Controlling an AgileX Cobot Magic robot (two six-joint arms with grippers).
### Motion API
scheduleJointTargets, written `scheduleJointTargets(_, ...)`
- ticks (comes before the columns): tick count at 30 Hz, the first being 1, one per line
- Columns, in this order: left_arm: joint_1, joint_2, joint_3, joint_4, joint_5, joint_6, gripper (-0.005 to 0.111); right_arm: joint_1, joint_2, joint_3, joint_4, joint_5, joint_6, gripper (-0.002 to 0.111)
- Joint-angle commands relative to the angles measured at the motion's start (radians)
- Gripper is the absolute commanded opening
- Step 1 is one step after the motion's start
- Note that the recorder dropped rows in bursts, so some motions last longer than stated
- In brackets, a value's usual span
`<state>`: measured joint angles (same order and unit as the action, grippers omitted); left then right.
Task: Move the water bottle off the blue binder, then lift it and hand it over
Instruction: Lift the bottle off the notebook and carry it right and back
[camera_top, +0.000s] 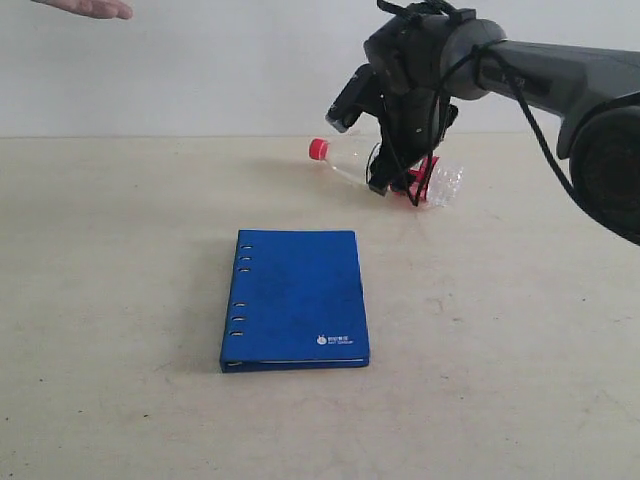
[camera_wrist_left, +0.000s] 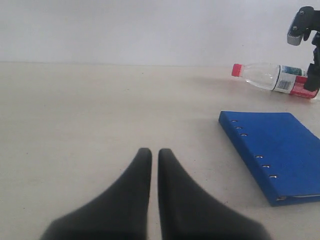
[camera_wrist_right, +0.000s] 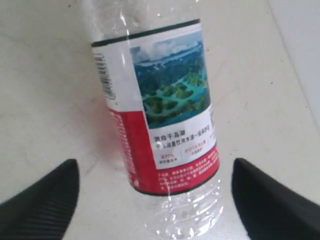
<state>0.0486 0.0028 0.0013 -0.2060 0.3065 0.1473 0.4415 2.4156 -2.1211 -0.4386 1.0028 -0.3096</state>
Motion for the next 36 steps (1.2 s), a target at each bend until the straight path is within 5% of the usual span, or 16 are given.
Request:
scheduleJointTargets(1, -0.001, -0.003, -0.001, -0.008, -0.015, -0.008, 0.005, 0.009, -0.011, -0.007, -0.042, -0.075, 0.006, 0.099)
scheduleJointTargets(17, -0.001, -0.003, -0.001, -0.008, -0.015, -0.008, 0.005, 0.004, 0.142, -0.007, 0.063, -0.372, 0.059, 0.1)
scheduleJointTargets(26, -0.001, -0.003, -0.001, -0.008, -0.015, -0.008, 0.005, -0.001, 0.157, -0.007, 0.063, -0.205, 0.069, 0.099)
scheduleJointTargets(33, -0.001, -0.003, -0.001, -0.008, -0.015, -0.008, 0.005, -0.001, 0.157, -0.007, 0.123, -0.017, -0.136, 0.08)
scheduleJointTargets(36, -0.001, -0.003, -0.001, -0.008, -0.015, -0.008, 0.005, -0.001, 0.157, -0.007, 0.119, -0.07, -0.087, 0.06)
